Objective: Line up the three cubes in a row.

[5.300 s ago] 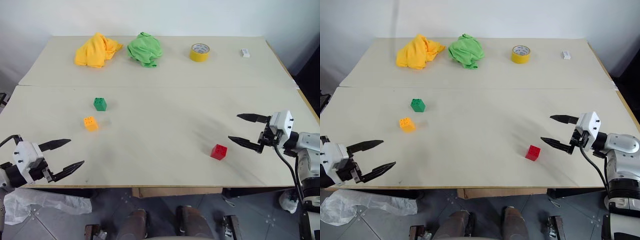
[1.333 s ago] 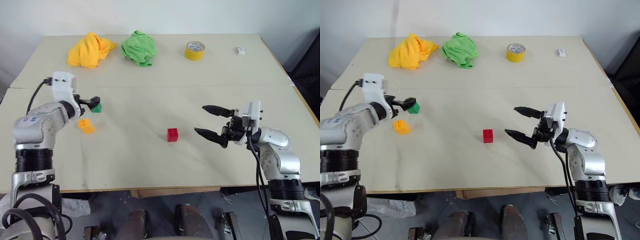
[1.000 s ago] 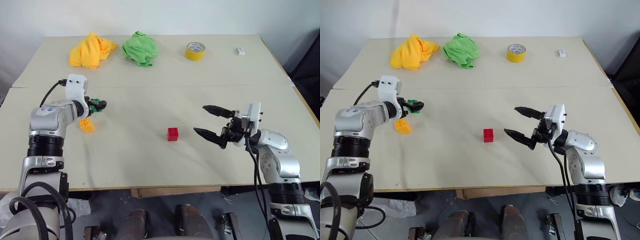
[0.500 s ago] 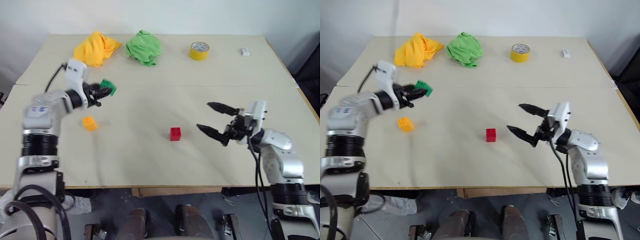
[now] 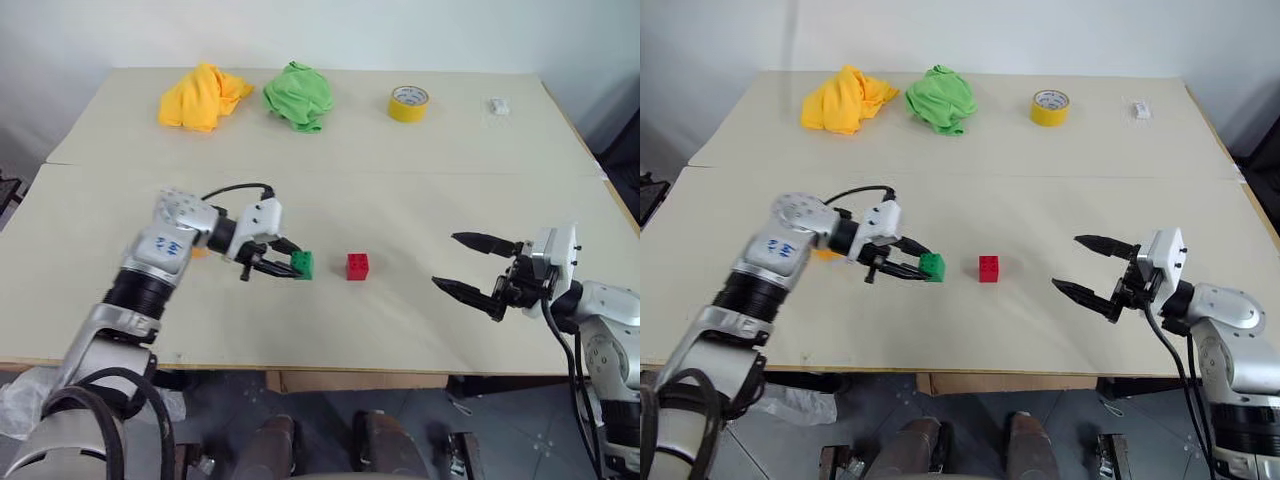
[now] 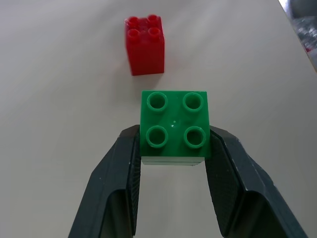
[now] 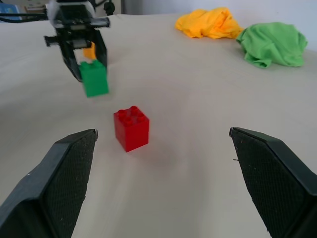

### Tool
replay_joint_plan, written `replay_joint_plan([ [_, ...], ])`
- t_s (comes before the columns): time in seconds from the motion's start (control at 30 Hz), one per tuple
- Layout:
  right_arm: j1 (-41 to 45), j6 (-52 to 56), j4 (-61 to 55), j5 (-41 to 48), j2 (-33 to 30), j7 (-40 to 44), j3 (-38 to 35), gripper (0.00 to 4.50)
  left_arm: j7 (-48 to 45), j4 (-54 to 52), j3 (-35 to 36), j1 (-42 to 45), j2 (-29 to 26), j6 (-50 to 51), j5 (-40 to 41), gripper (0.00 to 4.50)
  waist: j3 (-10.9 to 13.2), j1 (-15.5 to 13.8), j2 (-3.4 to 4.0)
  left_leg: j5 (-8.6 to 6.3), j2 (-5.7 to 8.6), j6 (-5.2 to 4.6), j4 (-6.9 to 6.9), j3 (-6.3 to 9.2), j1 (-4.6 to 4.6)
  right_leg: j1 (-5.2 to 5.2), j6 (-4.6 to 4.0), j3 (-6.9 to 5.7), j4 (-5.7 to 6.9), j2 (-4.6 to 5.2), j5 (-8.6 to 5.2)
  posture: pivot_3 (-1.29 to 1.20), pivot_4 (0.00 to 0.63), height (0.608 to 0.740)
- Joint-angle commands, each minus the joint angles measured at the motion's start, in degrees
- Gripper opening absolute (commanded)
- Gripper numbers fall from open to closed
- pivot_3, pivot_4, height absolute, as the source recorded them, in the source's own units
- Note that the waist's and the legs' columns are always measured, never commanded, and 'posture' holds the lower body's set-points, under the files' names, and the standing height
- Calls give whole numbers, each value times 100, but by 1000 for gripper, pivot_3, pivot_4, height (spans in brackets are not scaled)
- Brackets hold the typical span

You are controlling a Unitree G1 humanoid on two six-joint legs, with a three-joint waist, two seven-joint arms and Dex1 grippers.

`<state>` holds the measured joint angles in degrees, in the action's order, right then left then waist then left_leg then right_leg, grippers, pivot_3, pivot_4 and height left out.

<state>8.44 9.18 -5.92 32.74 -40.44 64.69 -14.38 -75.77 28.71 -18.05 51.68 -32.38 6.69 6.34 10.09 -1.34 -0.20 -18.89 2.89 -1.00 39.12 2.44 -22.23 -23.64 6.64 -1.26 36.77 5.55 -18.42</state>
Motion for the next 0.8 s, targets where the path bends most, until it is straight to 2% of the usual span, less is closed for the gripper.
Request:
replay_joint_plan([
  [0.03, -66, -14, -272, 74, -70, -98, -210, 4500, -31, 233, 77, 286, -7, -264, -176, 1478, 0, 4, -1, 0, 0, 0, 1, 0, 0, 0, 0, 0, 0, 0, 0, 0, 150, 740],
  [0.27, -271, -38, -471, 81, -19, -223, -204, 4500, -278, 479, 93, 240, 163, -552, -208, 1478, 0, -1, -1, 0, 1, 0, 1, 0, 3, 1, 0, -1, 2, 0, 0, 0, 150, 740],
  [0.43, -303, -162, -562, 41, 65, -294, -143, 4500, 77, 874, 63, 425, 221, -708, -571, 1478, 0, -2, -1, 1, 4, -2, 2, 1, 3, 2, 1, -1, 3, 0, 0, 0, 150, 740],
  [0.57, -323, -85, -634, 91, 92, -299, -75, 4500, -253, 739, 56, 369, 212, -606, -494, 1478, 0, -1, 0, 1, 6, -2, 2, 1, 3, 1, 1, -2, 6, -2, 0, 0, 150, 740],
  [0.63, -297, -70, -622, 92, 95, -277, -33, 4500, -270, 675, 73, 345, 183, -585, -514, 2205, 0, 0, -1, 1, 6, -2, 2, 1, 3, 2, 1, -2, 6, -2, 0, 0, 150, 740],
  [0.8, -99, -84, -462, 63, 142, -269, 86, 4500, 228, 567, 399, 378, 184, -598, -458, 3663, 0, 0, 0, 1, 6, -2, 3, 2, 3, 1, 1, -1, 7, 0, 0, 0, 150, 740],
])
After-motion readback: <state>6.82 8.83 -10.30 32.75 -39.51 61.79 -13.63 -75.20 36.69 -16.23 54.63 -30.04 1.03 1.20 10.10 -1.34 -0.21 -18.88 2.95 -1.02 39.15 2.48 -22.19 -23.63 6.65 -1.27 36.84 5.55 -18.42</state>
